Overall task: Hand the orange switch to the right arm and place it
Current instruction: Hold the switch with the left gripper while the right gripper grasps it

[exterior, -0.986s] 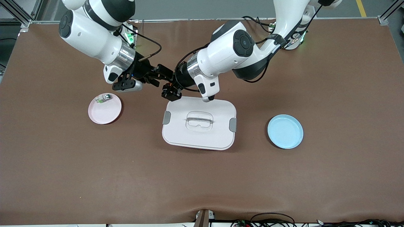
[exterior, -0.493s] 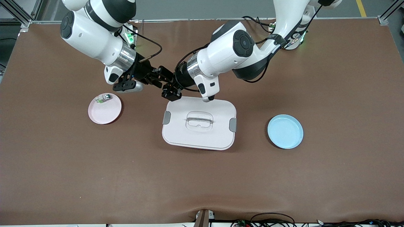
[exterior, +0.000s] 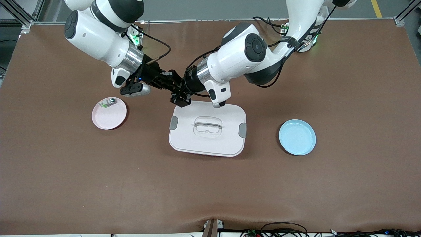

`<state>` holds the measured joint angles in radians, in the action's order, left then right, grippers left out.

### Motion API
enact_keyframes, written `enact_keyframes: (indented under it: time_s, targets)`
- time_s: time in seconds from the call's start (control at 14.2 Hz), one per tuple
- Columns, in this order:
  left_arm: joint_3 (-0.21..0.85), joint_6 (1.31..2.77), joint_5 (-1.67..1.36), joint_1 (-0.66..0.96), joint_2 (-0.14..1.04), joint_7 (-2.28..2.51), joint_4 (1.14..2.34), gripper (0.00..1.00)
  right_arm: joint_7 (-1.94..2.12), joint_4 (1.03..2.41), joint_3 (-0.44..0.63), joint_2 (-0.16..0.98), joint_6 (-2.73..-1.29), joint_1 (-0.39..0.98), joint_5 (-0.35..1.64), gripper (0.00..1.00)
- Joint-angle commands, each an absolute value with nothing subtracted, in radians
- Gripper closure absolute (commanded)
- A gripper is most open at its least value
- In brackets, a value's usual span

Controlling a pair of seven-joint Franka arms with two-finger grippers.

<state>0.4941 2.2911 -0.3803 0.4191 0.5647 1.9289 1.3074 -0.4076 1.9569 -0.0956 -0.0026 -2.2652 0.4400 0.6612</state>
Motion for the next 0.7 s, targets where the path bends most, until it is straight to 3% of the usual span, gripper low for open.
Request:
enact_keyframes:
  time_s: [0.0,0.21,0.28,0.35,0.49,0.63]
  targets:
    - [0.494,2.272,-0.394,0.425,0.551,1.942,1.293,1.00,-0.408,1.936,-0.086,0.029,-2.278,0.459,0.678,0.98]
    - [0.495,2.272,-0.394,0.425,0.551,1.940,1.293,0.98,-0.410,1.934,-0.086,0.029,-2.273,0.459,0.678,0.98]
    - [0.495,2.272,-0.394,0.428,0.551,1.940,1.293,0.92,-0.410,1.934,-0.086,0.028,-2.269,0.459,0.678,0.98]
    - [0.494,2.272,-0.394,0.426,0.551,1.940,1.293,0.74,-0.411,1.934,-0.086,0.028,-2.266,0.457,0.678,0.98]
    - [0.488,2.270,-0.384,0.425,0.546,1.944,1.293,0.00,-0.411,1.934,-0.086,0.028,-2.266,0.457,0.678,0.98]
    - [0.471,2.261,-0.362,0.423,0.505,1.944,1.293,0.00,-0.408,1.934,-0.086,0.026,-2.266,0.454,0.678,0.98]
